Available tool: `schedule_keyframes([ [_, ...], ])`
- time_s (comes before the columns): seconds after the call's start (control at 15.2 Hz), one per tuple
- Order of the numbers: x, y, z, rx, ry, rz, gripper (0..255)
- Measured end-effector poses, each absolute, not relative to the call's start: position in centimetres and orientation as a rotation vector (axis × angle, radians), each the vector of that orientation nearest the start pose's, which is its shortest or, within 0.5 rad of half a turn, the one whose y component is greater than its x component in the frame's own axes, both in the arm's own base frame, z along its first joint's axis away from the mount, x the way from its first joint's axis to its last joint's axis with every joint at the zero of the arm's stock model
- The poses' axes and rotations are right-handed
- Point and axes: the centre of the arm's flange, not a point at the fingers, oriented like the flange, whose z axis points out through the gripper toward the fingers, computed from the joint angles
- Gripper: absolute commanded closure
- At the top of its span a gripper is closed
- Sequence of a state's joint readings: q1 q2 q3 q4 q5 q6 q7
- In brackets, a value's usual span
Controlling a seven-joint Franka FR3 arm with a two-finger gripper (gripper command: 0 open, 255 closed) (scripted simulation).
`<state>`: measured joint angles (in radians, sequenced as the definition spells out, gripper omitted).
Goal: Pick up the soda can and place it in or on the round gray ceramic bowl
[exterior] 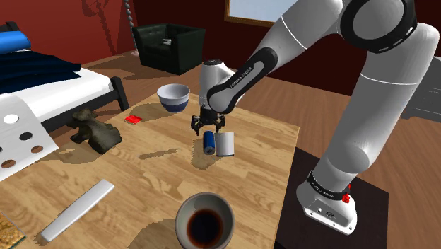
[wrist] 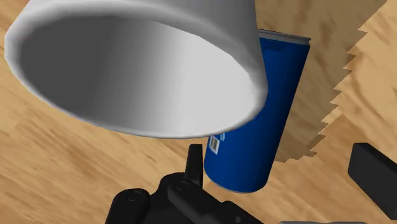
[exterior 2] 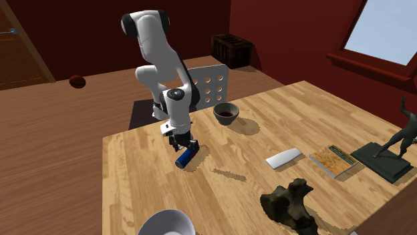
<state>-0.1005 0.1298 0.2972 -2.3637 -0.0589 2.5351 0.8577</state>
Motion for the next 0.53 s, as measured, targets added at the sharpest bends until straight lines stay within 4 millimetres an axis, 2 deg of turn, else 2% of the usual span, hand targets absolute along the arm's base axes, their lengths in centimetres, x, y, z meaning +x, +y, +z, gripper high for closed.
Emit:
schedule_keyframes([
  [0.33,50.0,10.1,24.4,-2.985,0.953,-0.008,0],
  [0.53,50.1,10.1,23.7,-2.986,0.953,-0.007,0],
])
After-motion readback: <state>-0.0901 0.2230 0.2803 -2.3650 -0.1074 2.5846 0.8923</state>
